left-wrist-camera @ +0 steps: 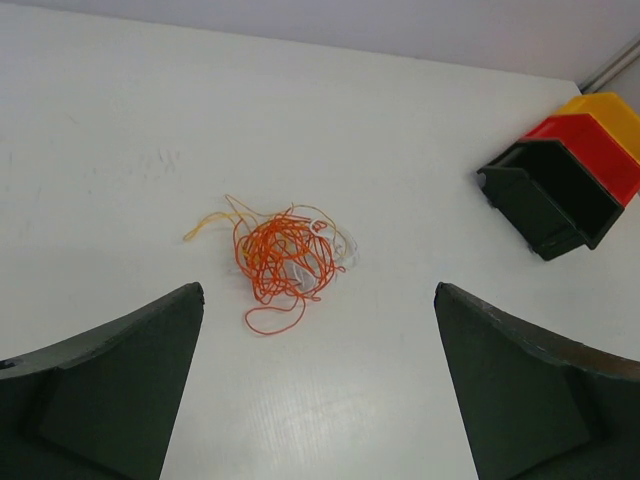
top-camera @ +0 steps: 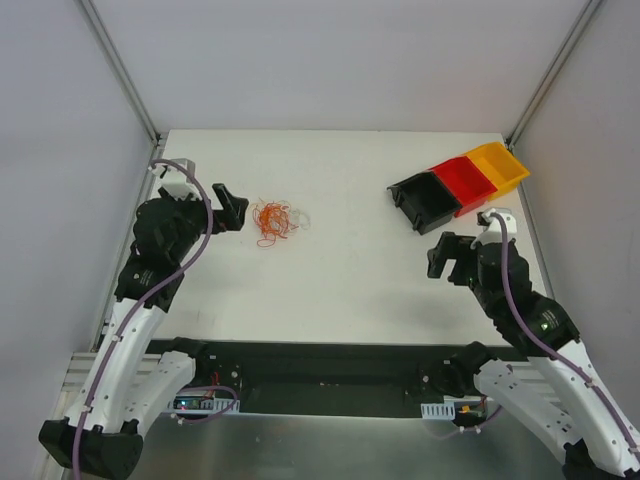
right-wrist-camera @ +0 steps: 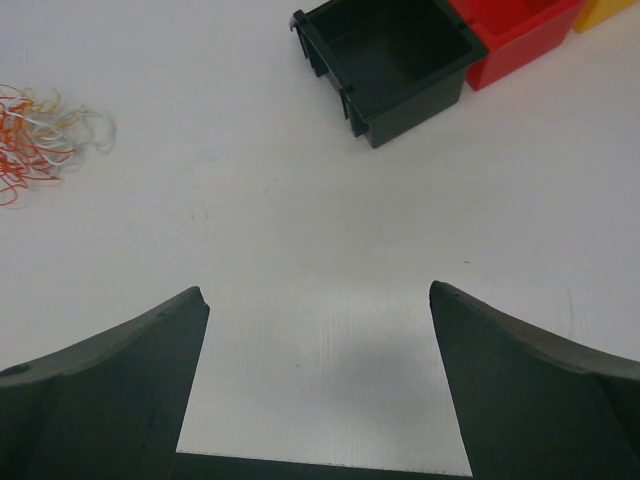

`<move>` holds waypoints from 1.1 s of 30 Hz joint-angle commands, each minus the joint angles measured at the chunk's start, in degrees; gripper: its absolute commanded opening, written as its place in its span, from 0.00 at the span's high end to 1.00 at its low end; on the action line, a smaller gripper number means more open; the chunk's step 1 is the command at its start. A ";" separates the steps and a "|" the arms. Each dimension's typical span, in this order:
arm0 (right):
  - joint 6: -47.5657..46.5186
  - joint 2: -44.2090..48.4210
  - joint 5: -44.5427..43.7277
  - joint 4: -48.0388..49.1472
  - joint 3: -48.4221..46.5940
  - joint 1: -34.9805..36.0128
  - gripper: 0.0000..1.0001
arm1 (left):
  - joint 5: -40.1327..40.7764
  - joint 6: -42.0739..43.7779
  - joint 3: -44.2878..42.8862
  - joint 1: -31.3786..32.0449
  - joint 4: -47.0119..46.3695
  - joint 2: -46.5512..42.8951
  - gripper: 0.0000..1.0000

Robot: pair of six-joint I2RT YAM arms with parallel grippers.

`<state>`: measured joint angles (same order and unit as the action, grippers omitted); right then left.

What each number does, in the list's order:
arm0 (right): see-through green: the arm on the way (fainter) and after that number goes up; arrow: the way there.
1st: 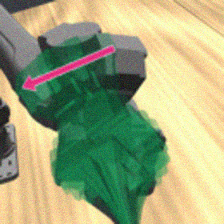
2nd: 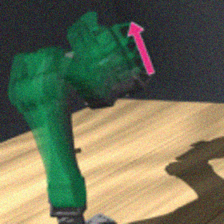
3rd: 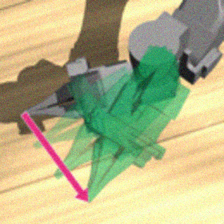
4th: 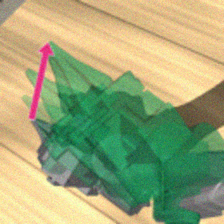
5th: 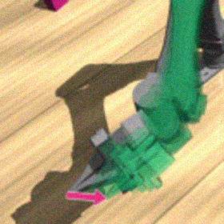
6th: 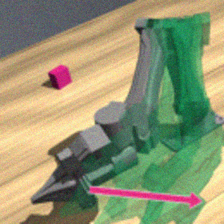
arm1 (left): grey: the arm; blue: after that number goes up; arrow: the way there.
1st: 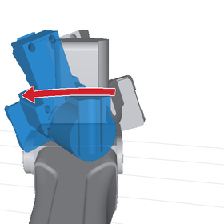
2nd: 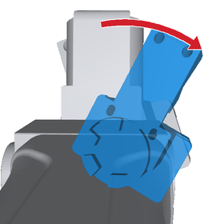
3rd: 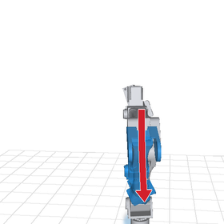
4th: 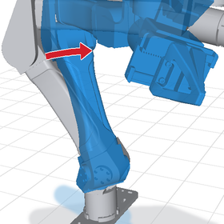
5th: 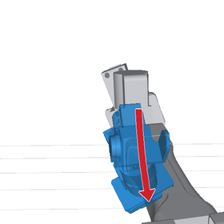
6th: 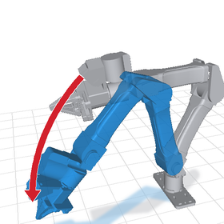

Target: Untangle the cables

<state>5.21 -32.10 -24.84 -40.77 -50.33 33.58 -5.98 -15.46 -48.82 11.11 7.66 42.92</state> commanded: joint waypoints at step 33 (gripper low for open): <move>6.31 -22.74 30.82 28.38 11.74 4.73 0.01 | -11.07 -19.42 6.78 17.43 -11.88 40.96 1.00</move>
<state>13.93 -53.17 6.70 -14.74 -38.65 37.19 -13.65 -34.94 -49.41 22.02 -4.38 93.06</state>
